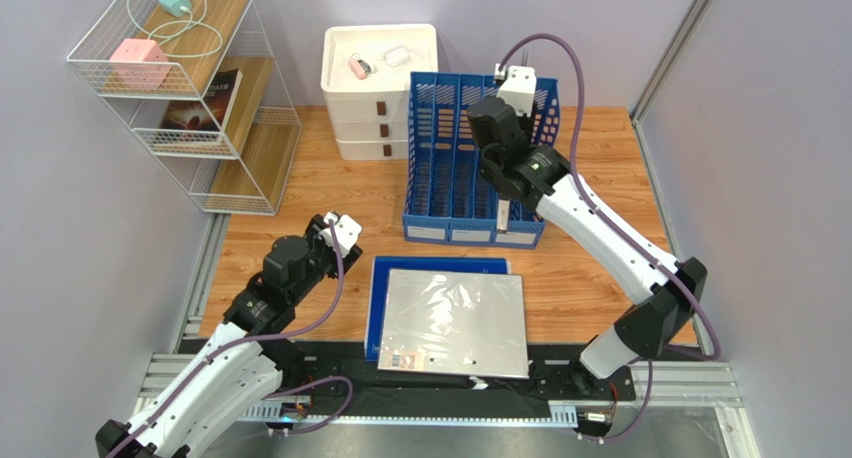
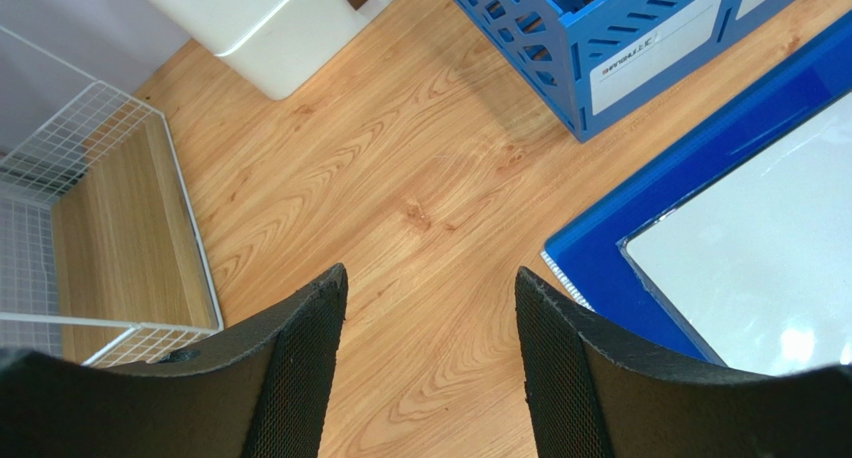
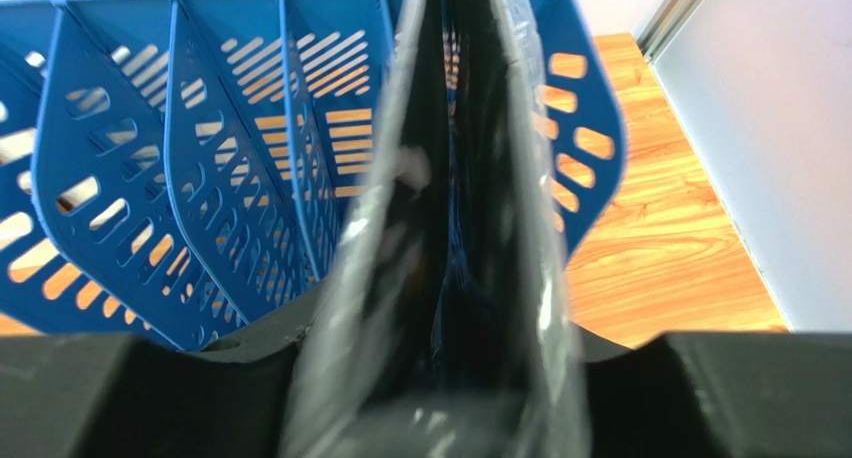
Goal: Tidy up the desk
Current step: Place the folder in the storage box.
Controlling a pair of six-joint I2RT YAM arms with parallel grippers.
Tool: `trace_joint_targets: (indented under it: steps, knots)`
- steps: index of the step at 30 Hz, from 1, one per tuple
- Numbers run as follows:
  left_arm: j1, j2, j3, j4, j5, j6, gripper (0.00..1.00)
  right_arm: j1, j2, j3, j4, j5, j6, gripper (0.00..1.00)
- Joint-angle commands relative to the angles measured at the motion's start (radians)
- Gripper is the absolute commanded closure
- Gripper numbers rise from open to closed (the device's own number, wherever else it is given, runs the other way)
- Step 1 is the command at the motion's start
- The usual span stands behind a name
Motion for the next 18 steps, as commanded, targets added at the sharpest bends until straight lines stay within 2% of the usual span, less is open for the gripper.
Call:
trace_joint_targets:
  steps: [1,3,5,6,7,8,13,16,17,18]
  knots:
    - [0.006,-0.021,-0.008,0.020,0.021,0.004,0.32,-0.001,0.075,0.086,-0.061,0.039,-0.006,0.54]
    - [0.006,-0.023,-0.006,0.017,0.021,0.004,0.32,-0.003,0.095,0.089,-0.064,0.049,-0.004,0.55]
    - [0.006,-0.023,-0.008,0.017,0.021,0.005,0.32,-0.003,0.105,0.101,-0.080,0.060,-0.003,0.65]
    - [0.006,-0.023,-0.009,0.018,0.021,0.005,0.32,-0.003,0.111,0.105,-0.087,0.065,0.003,0.71]
    - [0.006,-0.023,-0.009,0.019,0.021,0.005,0.32,-0.003,0.112,0.107,-0.095,0.068,0.008,0.92]
    - [0.006,-0.021,-0.009,0.019,0.022,0.005,0.32,-0.003,0.112,0.110,-0.110,0.071,0.009,1.00]
    - [0.006,-0.017,-0.009,0.022,0.025,0.004,0.32,0.002,0.030,0.032,-0.078,0.063,0.005,1.00]
    - [0.006,-0.017,-0.009,0.019,0.027,0.005,0.32,0.031,-0.101,-0.159,0.136,0.062,-0.079,1.00]
    - [0.006,-0.018,-0.009,0.019,0.027,0.005,0.32,0.051,-0.137,-0.216,0.287,0.071,-0.145,1.00]
    - [0.006,-0.020,-0.009,0.019,0.025,0.004,0.32,0.059,-0.202,-0.327,0.354,0.085,-0.167,1.00]
